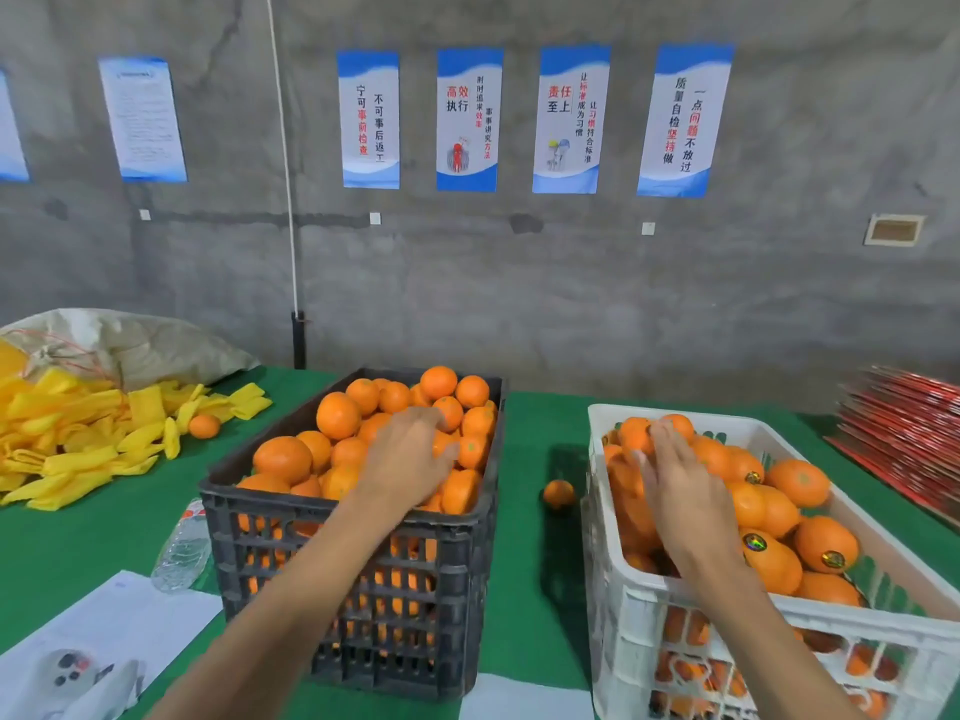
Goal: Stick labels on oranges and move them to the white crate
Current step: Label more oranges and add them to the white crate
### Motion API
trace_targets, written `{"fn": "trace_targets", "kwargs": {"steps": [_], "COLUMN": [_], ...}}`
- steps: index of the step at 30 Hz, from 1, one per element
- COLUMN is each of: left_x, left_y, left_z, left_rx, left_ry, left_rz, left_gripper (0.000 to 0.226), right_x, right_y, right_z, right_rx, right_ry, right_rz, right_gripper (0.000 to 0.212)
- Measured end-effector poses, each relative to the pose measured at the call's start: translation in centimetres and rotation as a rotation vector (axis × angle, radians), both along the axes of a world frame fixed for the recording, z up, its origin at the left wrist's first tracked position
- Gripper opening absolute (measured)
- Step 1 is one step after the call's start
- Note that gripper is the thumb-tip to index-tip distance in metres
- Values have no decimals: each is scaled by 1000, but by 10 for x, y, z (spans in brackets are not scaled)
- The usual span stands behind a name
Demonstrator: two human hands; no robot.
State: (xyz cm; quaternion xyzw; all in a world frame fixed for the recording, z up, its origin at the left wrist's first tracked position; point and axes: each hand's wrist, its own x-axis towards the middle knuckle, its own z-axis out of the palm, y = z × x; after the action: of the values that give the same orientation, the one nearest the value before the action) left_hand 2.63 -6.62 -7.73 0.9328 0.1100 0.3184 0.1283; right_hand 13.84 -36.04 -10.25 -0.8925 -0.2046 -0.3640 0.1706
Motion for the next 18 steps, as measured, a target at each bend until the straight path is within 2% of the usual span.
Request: {"fn": "trace_targets", "kwargs": {"steps": [3, 5, 8, 11, 14, 18], "left_x": [2, 2, 3, 3, 3, -4], "left_y": [54, 83, 115, 130, 132, 118], "left_z": [-4, -7, -11, -14, -14, -12], "left_rx": [89, -8, -82, -121, -110, -42], "left_ry": [251, 424, 549, 550, 547, 366], "left_rz": [339, 526, 617, 625, 682, 663], "left_gripper": [46, 58, 67, 67, 52, 31], "right_x": [17, 19, 15, 13, 11, 3], "right_y": [-11, -9, -1, 2, 1, 9], "right_z": [-10, -14, -15, -13, -10, -11], "right_rx": [-37, -64, -49, -58, -61, -71], "right_ry": [15, 69, 22, -52, -93, -129], "right_rz": [-127, -204, -173, -104, -2, 171], "right_gripper": [40, 39, 22, 26, 27, 17]}}
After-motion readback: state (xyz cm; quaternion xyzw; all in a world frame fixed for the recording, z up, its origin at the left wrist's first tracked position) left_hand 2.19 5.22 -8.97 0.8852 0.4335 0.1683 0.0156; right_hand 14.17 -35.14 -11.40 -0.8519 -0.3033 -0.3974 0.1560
